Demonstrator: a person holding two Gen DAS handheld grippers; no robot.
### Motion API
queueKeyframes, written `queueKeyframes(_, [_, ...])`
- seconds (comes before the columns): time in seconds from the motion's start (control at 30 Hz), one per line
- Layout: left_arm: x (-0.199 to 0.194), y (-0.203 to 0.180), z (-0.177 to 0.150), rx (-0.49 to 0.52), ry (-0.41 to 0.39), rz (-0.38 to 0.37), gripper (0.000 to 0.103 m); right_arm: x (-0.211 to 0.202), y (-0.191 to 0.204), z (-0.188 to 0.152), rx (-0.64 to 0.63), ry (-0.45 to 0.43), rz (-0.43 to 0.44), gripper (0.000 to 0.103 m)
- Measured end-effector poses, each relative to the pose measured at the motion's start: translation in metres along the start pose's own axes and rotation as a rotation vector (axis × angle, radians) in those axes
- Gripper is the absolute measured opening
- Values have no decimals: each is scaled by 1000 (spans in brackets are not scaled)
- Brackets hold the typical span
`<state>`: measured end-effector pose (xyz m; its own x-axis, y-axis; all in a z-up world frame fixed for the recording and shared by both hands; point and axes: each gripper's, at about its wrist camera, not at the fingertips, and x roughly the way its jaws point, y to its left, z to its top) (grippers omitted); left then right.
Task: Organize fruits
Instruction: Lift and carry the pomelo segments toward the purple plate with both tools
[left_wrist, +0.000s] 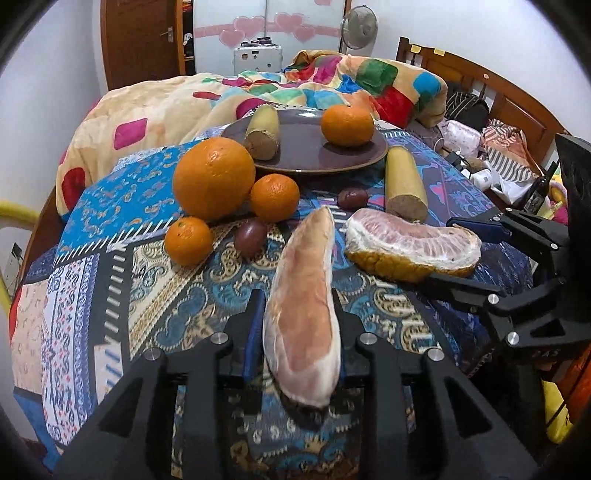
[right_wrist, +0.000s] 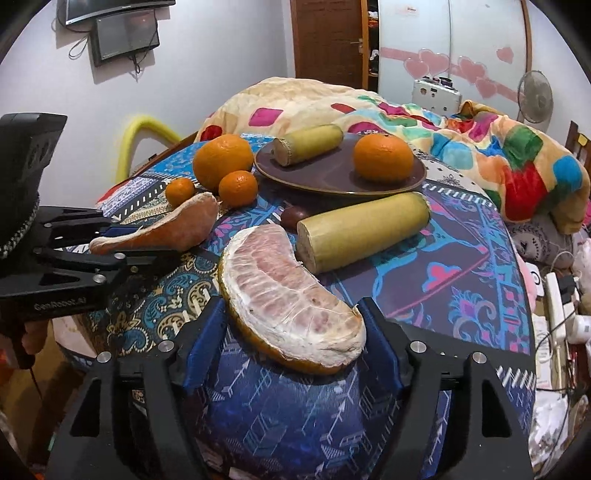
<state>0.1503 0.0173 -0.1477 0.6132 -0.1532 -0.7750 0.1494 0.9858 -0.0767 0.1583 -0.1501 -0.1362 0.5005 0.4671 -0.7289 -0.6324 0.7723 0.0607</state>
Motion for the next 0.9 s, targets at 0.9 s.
queueKeyframes(0.9, [-27,16,-17,-44,-38,-12,30,5,23,14,-96,11,34,69])
